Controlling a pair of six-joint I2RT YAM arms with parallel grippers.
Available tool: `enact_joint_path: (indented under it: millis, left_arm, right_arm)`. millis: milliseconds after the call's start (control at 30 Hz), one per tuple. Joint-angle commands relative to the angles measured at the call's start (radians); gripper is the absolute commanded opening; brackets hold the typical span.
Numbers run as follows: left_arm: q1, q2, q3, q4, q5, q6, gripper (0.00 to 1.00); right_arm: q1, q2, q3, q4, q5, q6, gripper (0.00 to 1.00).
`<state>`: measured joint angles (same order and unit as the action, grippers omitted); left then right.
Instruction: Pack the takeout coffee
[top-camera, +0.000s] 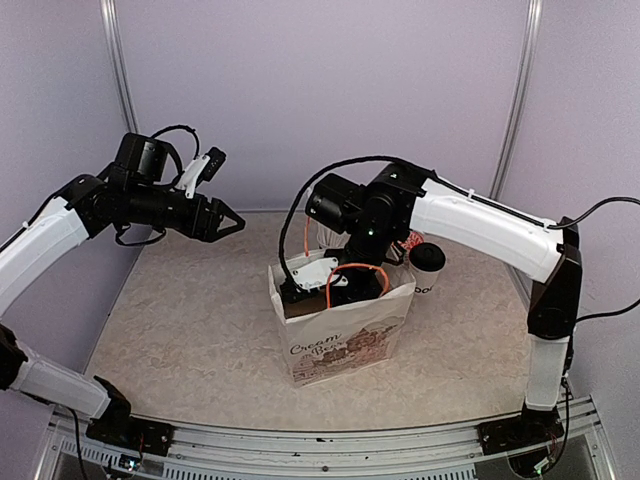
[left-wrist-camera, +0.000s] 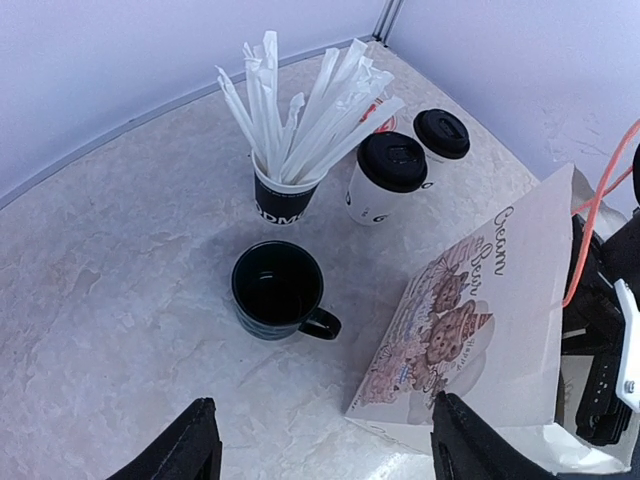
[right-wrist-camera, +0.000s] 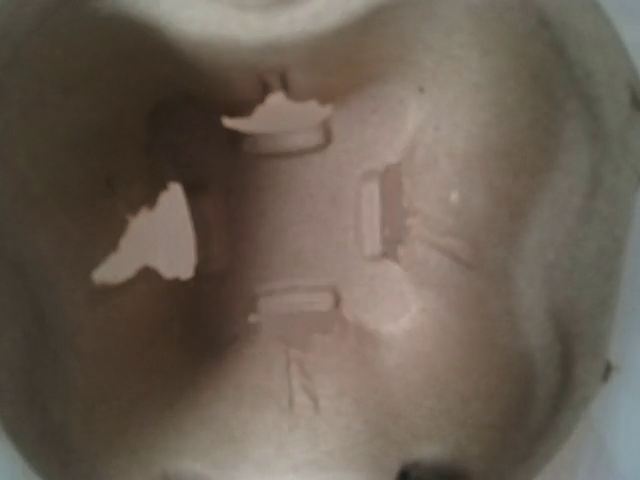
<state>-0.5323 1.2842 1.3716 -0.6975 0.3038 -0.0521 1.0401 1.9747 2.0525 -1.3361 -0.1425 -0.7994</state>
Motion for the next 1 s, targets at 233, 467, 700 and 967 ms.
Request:
enact_joint_path:
  millis: [233, 467, 700, 967]
  left_arm:
    - [0.032, -0.013, -0.031, 0.061, 0.049, 0.008, 0.71]
    - [0.032, -0.017, -0.038, 0.06, 0.055, 0.003, 0.71]
    - [0.032, -0.025, -0.049, 0.064, 0.055, -0.002, 0.71]
    - [0.032, -0.026, -0.057, 0.062, 0.058, 0.006, 0.71]
  right_arm:
    - [0.047, -0.082, -0.069, -0.042, 0.067, 0.067, 0.17]
    - [0.048, -0.066, -0.15, -0.04, 0.052, 0.053, 0.16]
    - [0.044, -0.072, -0.259, 0.071, 0.087, 0.001, 0.2]
    - [0.044, -0.072, -0.345, 0.155, 0.073, -0.015, 0.25]
